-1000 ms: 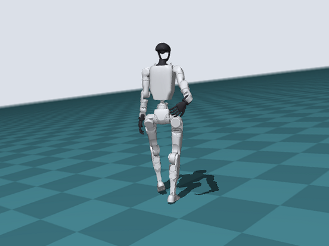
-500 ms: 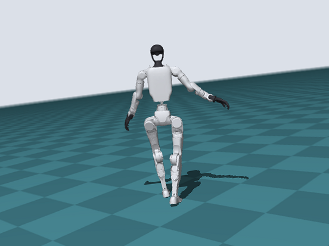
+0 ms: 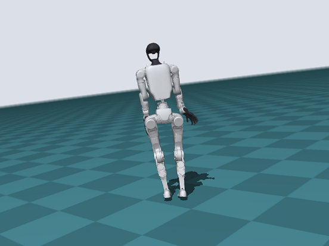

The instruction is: Dance

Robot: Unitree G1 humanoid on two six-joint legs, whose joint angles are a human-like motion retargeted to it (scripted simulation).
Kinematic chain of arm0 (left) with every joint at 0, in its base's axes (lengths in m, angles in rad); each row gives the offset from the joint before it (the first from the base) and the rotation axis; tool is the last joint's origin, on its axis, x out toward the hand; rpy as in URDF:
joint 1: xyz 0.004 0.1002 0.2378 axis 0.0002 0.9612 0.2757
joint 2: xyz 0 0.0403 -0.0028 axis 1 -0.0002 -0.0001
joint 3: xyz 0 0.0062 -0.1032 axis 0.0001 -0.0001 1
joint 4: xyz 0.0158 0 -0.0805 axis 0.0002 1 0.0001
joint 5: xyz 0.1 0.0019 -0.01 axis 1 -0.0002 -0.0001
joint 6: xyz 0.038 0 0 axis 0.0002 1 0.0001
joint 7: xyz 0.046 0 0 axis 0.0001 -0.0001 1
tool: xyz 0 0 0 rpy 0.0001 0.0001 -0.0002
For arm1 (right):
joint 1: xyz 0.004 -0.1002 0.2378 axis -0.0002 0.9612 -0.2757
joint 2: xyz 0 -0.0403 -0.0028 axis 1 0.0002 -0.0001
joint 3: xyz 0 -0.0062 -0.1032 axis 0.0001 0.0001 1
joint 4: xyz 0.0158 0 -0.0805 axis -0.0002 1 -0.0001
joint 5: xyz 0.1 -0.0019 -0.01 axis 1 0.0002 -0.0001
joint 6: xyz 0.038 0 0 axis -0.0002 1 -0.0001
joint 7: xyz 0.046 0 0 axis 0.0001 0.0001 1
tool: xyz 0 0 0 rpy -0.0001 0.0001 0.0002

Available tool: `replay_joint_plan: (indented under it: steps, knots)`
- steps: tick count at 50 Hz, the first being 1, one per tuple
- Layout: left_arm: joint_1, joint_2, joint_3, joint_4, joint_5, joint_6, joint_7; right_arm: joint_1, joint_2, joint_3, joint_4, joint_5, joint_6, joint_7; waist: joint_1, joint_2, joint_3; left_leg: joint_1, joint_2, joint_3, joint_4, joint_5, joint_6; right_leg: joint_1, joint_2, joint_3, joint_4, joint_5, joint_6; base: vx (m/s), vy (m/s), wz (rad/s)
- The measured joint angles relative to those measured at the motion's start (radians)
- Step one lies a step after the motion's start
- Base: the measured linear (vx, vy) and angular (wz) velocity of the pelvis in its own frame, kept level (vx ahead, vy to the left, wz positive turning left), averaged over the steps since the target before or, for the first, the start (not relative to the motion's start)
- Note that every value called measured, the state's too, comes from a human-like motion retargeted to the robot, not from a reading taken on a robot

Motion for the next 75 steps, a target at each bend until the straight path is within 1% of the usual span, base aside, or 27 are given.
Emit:
replay_joint_plan:
  steps: [2, 3, 5, 8, 14, 17, 20, 25, 28, 32, 35, 40, 43, 45, 48, 50, 52, 55, 56, 57, 60, 62, 64, 68, 70, 73, 75]
  knots:
    - [0.027, -0.04, -0.019, -0.001, -0.015, 0.037, -0.045, 0.013, 0.034, 0.068, -0.022, -0.03, 0.001, 0.067, -0.025, -0.018, 0.006, 0.016, -0.028, -0.015, -0.021, 0.014, -0.001, 0.02, -0.007, 0.03, -0.101, 0.039, 0.0, 0.03, -0.22, 1.05]
    - [0.039, -0.052, -0.051, 0.016, -0.047, 0.041, -0.069, 0.019, 0.049, 0.102, -0.035, -0.049, 0.0, 0.098, -0.026, -0.018, 0.005, 0.019, -0.027, -0.02, -0.031, 0.02, -0.006, 0.04, -0.003, 0.036, -0.111, 0.004, 0.009, 0.05, -0.22, 0.82]
    - [0.051, -0.068, -0.109, 0.044, -0.097, 0.066, -0.16, 0.033, 0.074, 0.154, -0.062, -0.097, -0.012, 0.173, -0.019, -0.024, 0.008, 0.028, -0.034, -0.038, -0.047, 0.039, -0.009, 0.089, 0.001, -0.08, -0.155, -0.023, -0.029, 0.05, -0.2, 0.65]
    - [0.03, -0.091, -0.174, 0.022, -0.118, 0.214, -0.34, 0.029, 0.08, 0.197, -0.143, -0.183, -0.035, 0.33, 0.034, -0.04, 0.04, 0.05, -0.041, -0.027, -0.069, 0.056, -0.009, 0.12, -0.024, -0.099, -0.206, 0.007, -0.013, -0.07, -0.17, 0.49]
    - [-0.003, -0.131, -0.106, -0.034, -0.189, 0.31, -0.647, 0.015, 0.066, 0.278, -0.438, -0.264, -0.14, 0.578, 0.053, -0.045, 0.052, 0.079, -0.023, -0.04, -0.097, 0.058, -0.035, 0.168, -0.006, -0.158, -0.268, 0.02, -0.034, 0.05, -0.17, 0.39]
    - [-0.033, -0.129, -0.009, -0.037, -0.301, 0.332, -0.748, 0.001, -0.002, 0.319, -0.637, -0.359, -0.173, 0.774, 0.04, -0.047, 0.053, 0.086, -0.014, -0.05, -0.091, 0.054, -0.05, 0.182, -0.003, -0.174, -0.264, 0.01, -0.046, 0.07, -0.14, 0.18]
    - [-0.102, -0.113, 0.03, -0.006, -0.417, 0.37, -0.841, -0.042, -0.08, 0.349, -0.819, -0.393, -0.222, 1.064, 0.032, -0.042, 0.032, 0.067, -0.011, -0.056, -0.086, 0.049, -0.063, 0.164, -0.003, -0.189, -0.249, -0.006, -0.06, 0.06, -0.15, 0.19]
    - [-0.208, -0.084, -0.044, -0.014, -0.439, 0.419, -1.093, -0.141, -0.162, 0.389, -1.014, -0.295, -0.256, 1.441, 0.03, -0.018, 0.015, 0.05, -0.011, -0.088, -0.062, 0.042, -0.095, 0.174, -0.013, -0.24, -0.232, -0.036, -0.084, 0.23, -0.07, 0.4]
    - [-0.243, -0.085, -0.098, -0.114, -0.409, 0.411, -1.215, -0.176, -0.19, 0.369, -1.113, -0.245, -0.271, 1.568, 0.034, -0.008, 0.013, 0.045, -0.018, -0.106, -0.054, 0.028, -0.116, 0.18, -0.026, -0.278, -0.222, -0.054, -0.091, 0.28, 0.02, 0.76]
    - [-0.25, -0.11, -0.117, -0.285, -0.406, 0.395, -1.276, -0.162, -0.188, 0.291, -1.212, -0.239, -0.264, 1.579, 0.053, 0.0, 0.02, 0.055, -0.024, -0.115, -0.048, -0.011, -0.153, 0.203, -0.036, -0.319, -0.216, -0.078, -0.086, 0.32, 0.05, 0.87]
    - [-0.242, -0.158, -0.089, -0.388, -0.434, 0.376, -1.247, -0.106, -0.135, 0.191, -1.244, -0.251, -0.235, 1.474, 0.071, -0.001, 0.041, 0.063, -0.042, -0.135, -0.024, -0.039, -0.162, 0.227, -0.051, -0.347, -0.211, -0.096, -0.072, 0.33, 0.05, 1.17]
    - [-0.207, -0.275, -0.033, -0.445, -0.523, 0.341, -1.038, -0.012, -0.006, 0.041, -1.187, -0.249, -0.15, 1.164, 0.104, -0.037, 0.069, 0.053, -0.074, -0.059, 0.039, -0.106, -0.068, 0.268, -0.112, -0.446, -0.21, -0.115, -0.05, 0.23, 0.0, 1.13]
    - [-0.166, -0.346, 0.029, -0.396, -0.605, 0.28, -0.83, 0.019, 0.081, -0.005, -1.045, -0.114, -0.132, 0.88, 0.117, -0.051, 0.07, 0.059, -0.061, 0.04, 0.065, -0.103, -0.017, 0.296, -0.135, -0.493, -0.214, -0.123, -0.037, 0.33, 0.02, 0.81]
    - [-0.146, -0.367, 0.075, -0.325, -0.708, 0.213, -0.657, 0.027, 0.141, -0.02, -0.897, 0.032, -0.164, 0.664, 0.116, -0.046, 0.059, 0.079, -0.031, 0.132, 0.058, -0.081, 0.003, 0.318, -0.135, -0.516, -0.218, -0.131, -0.029, 0.37, 0.05, 0.59]
    - [-0.125, -0.327, 0.1, -0.171, -0.872, 0.046, -0.429, 0.01, 0.216, -0.027, -0.616, 0.229, -0.311, 0.339, 0.092, -0.021, 0.037, 0.105, -0.022, 0.109, 0.032, -0.071, -0.011, 0.349, -0.119, -0.535, -0.203, -0.151, -0.018, 0.38, 0.05, 0.49]
    - [-0.105, -0.272, 0.087, -0.071, -0.899, -0.034, -0.306, -0.008, 0.236, -0.016, -0.442, 0.312, -0.425, 0.195, 0.068, -0.004, 0.019, 0.106, -0.026, 0.063, 0.029, -0.073, -0.021, 0.353, -0.117, -0.536, -0.165, -0.157, -0.017, 0.35, 0.06, 0.47]
    - [-0.087, -0.216, 0.062, 0.009, -0.811, -0.05, -0.218, -0.026, 0.232, 0.003, -0.304, 0.345, -0.488, 0.146, 0.056, 0.023, 0.001, 0.108, -0.005, 0.051, 0.028, -0.072, -0.024, 0.328, -0.121, -0.523, -0.077, -0.126, -0.047, 0.28, 0.03, 0.46]
    - [-0.072, -0.16, 0.005, 0.054, -0.614, -0.003, -0.183, -0.061, 0.216, 0.042, -0.202, 0.331, -0.405, 0.209, 0.047, 0.08, -0.012, 0.116, 0.052, 0.041, 0.03, -0.076, -0.04, 0.242, -0.142, -0.489, 0.172, -0.021, -0.138, 0.19, 0.04, 0.51]
    - [-0.078, -0.158, -0.012, 0.043, -0.576, 0.037, -0.189, -0.074, 0.215, 0.053, -0.208, 0.31, -0.338, 0.257, 0.044, 0.088, -0.011, 0.115, 0.061, 0.04, 0.033, -0.081, -0.049, 0.172, -0.144, -0.436, 0.282, 0.012, -0.22, 0.07, 0.02, 0.58]
    - [-0.087, -0.158, -0.027, 0.032, -0.552, 0.078, -0.2, -0.086, 0.216, 0.066, -0.221, 0.285, -0.273, 0.307, 0.041, 0.091, -0.013, 0.113, 0.064, 0.04, 0.036, -0.084, -0.057, 0.104, -0.142, -0.377, 0.377, 0.031, -0.269, 0.07, -0.01, 0.64]
    - [-0.145, -0.173, -0.055, 0.024, -0.619, 0.186, -0.271, -0.112, 0.224, 0.111, -0.321, 0.169, -0.092, 0.49, 0.027, 0.063, -0.018, 0.118, 0.04, 0.038, 0.037, -0.08, -0.072, -0.066, -0.066, -0.153, 0.491, 0.009, -0.201, 0.13, -0.05, 0.84]
    - [-0.194, -0.212, -0.023, 0.023, -0.695, 0.253, -0.295, -0.134, 0.222, 0.118, -0.408, 0.059, 0.033, 0.628, 0.029, 0.046, -0.013, 0.14, 0.026, 0.033, 0.033, -0.079, -0.07, -0.124, -0.028, -0.084, 0.464, -0.024, -0.171, 0.15, -0.07, 0.92]
    - [-0.25, -0.259, 0.041, 0.023, -0.783, 0.285, -0.318, -0.169, 0.202, 0.125, -0.512, -0.081, 0.106, 0.817, 0.026, 0.02, -0.006, 0.162, 0.002, 0.024, 0.026, -0.075, -0.061, -0.152, -0.031, -0.071, 0.362, -0.008, -0.161, 0.16, -0.11, 0.89]
    - [-0.387, -0.345, 0.142, 0.003, -0.999, 0.325, -0.36, -0.255, 0.106, 0.152, -0.742, -0.377, 0.091, 1.289, -0.001, -0.05, 0.005, 0.222, -0.075, 0.002, -0.001, -0.067, -0.023, -0.147, -0.005, -0.032, 0.056, 0.131, -0.104, 0.19, -0.17, 0.8]
    - [-0.449, -0.391, 0.166, -0.035, -1.072, 0.34, -0.371, -0.299, 0.063, 0.161, -0.842, -0.455, 0.039, 1.441, -0.013, -0.093, 0.008, 0.261, -0.117, -0.003, -0.012, -0.068, -0.006, -0.123, 0.005, -0.054, -0.066, 0.202, -0.033, 0.27, -0.2, 0.54]
    - [-0.538, -0.461, 0.175, -0.133, -1.132, 0.344, -0.372, -0.365, 0.025, 0.168, -0.97, -0.492, -0.054, 1.574, -0.014, -0.143, 0.003, 0.313, -0.157, 0.015, -0.033, -0.069, 0.021, -0.058, 0.0, -0.269, -0.177, 0.279, 0.034, 0.27, -0.23, 0.03]
    - [-0.598, -0.506, 0.171, -0.221, -1.163, 0.346, -0.359, -0.407, 0.011, 0.164, -1.052, -0.504, -0.099, 1.618, 0.002, -0.156, -0.011, 0.325, -0.155, 0.053, -0.048, -0.058, 0.041, 0.012, 0.013, -0.496, -0.216, 0.303, -0.064, 0.23, -0.25, -0.45]
